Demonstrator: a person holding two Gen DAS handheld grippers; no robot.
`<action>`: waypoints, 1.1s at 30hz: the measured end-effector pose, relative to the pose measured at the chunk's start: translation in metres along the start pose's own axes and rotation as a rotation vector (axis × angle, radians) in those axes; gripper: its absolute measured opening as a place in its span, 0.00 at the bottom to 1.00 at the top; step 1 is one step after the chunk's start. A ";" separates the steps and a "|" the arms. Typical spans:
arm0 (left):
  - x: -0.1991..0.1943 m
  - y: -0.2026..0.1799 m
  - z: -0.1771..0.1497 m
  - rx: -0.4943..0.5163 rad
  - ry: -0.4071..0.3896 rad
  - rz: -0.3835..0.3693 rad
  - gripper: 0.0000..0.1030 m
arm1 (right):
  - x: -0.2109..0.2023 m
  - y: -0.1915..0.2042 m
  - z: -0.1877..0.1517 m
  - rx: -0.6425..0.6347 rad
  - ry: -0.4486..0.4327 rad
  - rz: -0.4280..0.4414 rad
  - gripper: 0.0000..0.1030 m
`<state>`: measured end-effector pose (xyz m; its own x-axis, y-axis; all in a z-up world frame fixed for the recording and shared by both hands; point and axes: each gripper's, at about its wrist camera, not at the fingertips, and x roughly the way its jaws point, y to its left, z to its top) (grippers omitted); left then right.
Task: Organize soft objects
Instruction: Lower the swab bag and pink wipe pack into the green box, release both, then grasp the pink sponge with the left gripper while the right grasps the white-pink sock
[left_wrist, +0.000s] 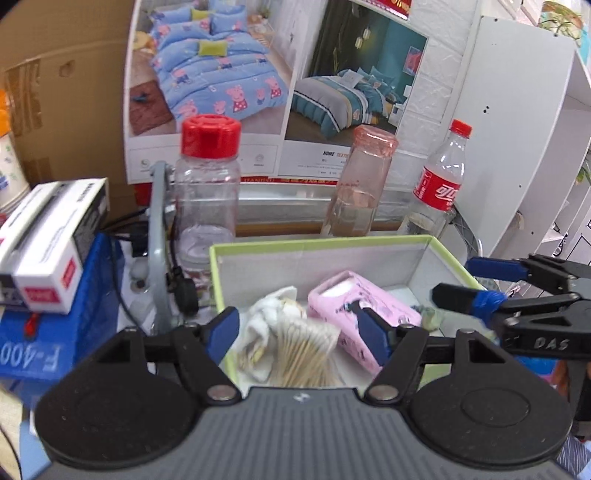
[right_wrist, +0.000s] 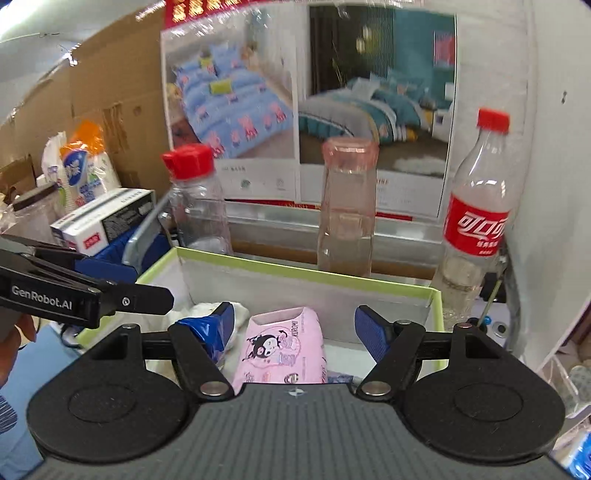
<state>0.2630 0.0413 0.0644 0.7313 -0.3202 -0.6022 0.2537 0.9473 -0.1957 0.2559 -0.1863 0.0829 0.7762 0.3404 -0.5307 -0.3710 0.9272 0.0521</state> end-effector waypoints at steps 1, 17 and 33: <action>-0.007 0.001 -0.006 -0.003 0.000 -0.001 0.69 | -0.010 0.002 -0.004 0.001 -0.010 -0.005 0.57; -0.049 -0.003 -0.093 -0.065 0.114 -0.076 0.72 | -0.140 -0.018 -0.144 0.376 -0.108 -0.183 0.58; -0.056 0.056 -0.131 -0.065 0.179 0.219 0.74 | -0.144 -0.021 -0.152 0.345 -0.079 -0.177 0.59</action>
<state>0.1531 0.1138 -0.0139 0.6397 -0.1067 -0.7612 0.0566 0.9942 -0.0918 0.0747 -0.2780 0.0296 0.8547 0.1690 -0.4908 -0.0450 0.9661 0.2544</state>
